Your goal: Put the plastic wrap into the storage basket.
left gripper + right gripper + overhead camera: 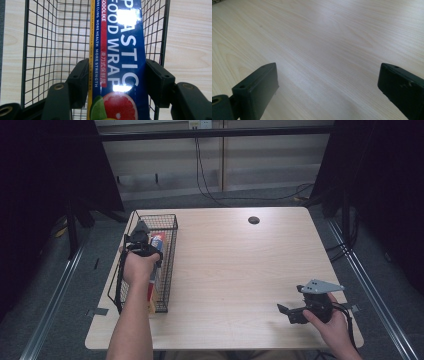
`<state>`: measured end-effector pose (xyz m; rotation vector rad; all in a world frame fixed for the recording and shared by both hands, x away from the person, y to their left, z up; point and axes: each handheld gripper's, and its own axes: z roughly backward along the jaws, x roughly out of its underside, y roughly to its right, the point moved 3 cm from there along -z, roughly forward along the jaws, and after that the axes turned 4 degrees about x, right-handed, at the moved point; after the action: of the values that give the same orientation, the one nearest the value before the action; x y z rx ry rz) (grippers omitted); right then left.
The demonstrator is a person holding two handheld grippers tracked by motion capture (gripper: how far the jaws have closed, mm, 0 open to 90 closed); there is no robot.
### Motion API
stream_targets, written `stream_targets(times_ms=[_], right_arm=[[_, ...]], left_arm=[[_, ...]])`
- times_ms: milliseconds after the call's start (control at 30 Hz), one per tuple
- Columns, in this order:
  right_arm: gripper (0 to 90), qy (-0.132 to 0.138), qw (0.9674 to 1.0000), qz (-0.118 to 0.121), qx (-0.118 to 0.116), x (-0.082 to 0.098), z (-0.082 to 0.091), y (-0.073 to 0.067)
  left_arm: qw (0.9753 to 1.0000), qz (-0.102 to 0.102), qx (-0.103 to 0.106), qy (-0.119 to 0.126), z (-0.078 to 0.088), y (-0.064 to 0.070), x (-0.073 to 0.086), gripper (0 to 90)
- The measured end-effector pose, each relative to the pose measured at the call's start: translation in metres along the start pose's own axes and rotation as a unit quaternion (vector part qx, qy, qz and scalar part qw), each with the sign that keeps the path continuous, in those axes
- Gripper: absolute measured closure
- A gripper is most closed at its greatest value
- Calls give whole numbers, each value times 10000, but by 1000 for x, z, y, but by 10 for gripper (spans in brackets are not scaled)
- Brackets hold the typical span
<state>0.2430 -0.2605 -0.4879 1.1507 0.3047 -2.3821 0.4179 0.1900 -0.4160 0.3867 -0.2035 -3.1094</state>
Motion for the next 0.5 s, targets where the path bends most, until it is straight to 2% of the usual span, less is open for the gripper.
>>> stream_targets(times_ms=[233,267,500], right_arm=[[28,-1,10000,18,-6,0,0,0],[28,-2,10000,16,-8,0,0,0],[28,-23,10000,2,-25,0,-2,-2]], left_arm=[[10000,-21,-47,25,-1,2,0,406],[10000,-83,-18,-1,0,1,0,404],[9999,-83,29,61,1,2,0,391]])
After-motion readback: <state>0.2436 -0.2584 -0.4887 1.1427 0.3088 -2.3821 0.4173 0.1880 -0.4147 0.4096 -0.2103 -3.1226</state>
